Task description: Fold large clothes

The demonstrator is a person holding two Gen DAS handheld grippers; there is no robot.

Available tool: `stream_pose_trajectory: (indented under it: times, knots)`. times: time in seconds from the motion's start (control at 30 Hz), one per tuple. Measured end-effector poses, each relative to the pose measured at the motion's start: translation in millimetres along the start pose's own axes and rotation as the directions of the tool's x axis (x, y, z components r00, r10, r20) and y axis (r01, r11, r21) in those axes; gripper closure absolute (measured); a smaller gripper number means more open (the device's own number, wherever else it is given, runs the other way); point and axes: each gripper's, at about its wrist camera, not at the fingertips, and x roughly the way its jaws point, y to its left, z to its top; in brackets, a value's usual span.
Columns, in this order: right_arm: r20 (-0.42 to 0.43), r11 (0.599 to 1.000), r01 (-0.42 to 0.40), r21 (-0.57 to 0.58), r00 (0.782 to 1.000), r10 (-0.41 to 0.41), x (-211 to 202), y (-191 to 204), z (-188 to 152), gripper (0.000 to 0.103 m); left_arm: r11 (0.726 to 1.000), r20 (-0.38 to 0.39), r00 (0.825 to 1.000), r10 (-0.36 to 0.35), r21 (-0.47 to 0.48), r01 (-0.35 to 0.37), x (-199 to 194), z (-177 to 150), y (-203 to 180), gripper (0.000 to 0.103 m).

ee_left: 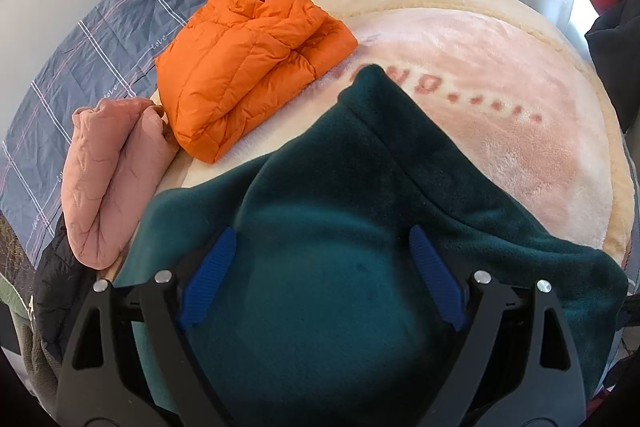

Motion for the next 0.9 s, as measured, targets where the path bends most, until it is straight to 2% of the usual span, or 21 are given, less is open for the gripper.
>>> stream_pose_trajectory:
  times: [0.13,0.27,0.4,0.47,0.6,0.67,0.77,0.83,0.9]
  knots:
    - [0.02,0.992,0.003,0.126,1.0,-0.006,12,-10,7,0.018,1.0,0.005,1.0,0.0,-0.003,0.0,-1,-1,0,0.013]
    - [0.059,0.977,0.032,0.209,0.997,-0.046,16,-7,13,0.008,1.0,0.004,1.0,-0.003,-0.006,0.003,-2,-1,0,0.013]
    - [0.068,0.969,0.107,0.223,0.99,-0.124,29,5,16,0.006,1.0,0.007,1.0,-0.004,-0.008,0.004,-3,-1,1,0.013]
    - [0.085,0.967,0.112,0.228,0.987,-0.134,27,8,16,0.007,1.0,0.011,1.0,-0.007,-0.012,0.007,-3,-1,1,0.013]
    - [0.148,0.96,0.063,0.273,0.983,-0.107,19,8,16,0.03,0.999,0.028,0.999,-0.027,-0.038,0.028,-6,-4,8,0.013]
    - [0.165,0.969,0.047,0.242,0.982,-0.089,15,14,17,0.037,0.997,0.042,0.998,-0.04,-0.067,0.043,-8,-6,15,0.013]
    - [0.184,0.983,0.106,0.147,0.974,-0.132,21,23,26,0.04,0.993,0.047,0.997,-0.068,-0.097,0.072,-8,-8,22,0.013]
    - [0.184,0.985,0.158,0.066,0.969,-0.167,28,23,29,0.035,0.994,0.04,0.997,-0.06,-0.09,0.064,-7,-7,18,0.013]
    - [0.16,0.984,0.132,0.121,0.976,-0.151,35,11,30,0.021,0.996,0.04,0.998,-0.049,-0.076,0.052,-7,-6,14,0.013]
